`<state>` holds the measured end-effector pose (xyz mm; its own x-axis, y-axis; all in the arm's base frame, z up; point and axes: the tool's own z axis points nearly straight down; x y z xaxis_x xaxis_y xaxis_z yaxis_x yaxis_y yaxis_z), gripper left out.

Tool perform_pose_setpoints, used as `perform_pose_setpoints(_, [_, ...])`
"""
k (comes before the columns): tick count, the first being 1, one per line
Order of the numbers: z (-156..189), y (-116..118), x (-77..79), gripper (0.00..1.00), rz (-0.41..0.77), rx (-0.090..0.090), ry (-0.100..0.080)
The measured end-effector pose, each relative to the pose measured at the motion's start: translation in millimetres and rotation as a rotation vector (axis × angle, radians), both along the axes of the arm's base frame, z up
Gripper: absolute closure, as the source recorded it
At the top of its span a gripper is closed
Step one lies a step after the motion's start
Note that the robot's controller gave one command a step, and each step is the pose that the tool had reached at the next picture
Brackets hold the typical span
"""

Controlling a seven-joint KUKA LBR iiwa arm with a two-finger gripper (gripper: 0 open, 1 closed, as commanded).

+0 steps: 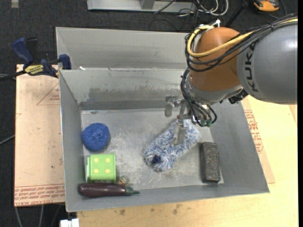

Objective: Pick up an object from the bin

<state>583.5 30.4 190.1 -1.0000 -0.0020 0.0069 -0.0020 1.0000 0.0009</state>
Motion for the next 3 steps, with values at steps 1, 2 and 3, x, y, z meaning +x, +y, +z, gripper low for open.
perform_pose_setpoints(1, [5,0,1.6,0.0,-0.001,0.0,-0.008])
perform_pose_setpoints(2, [-45,-15,1.3,0.0,0.141,0.0,-0.01])
perform_pose_setpoints(3, [-105,-36,6.2,0.0,0.445,0.001,-0.011])
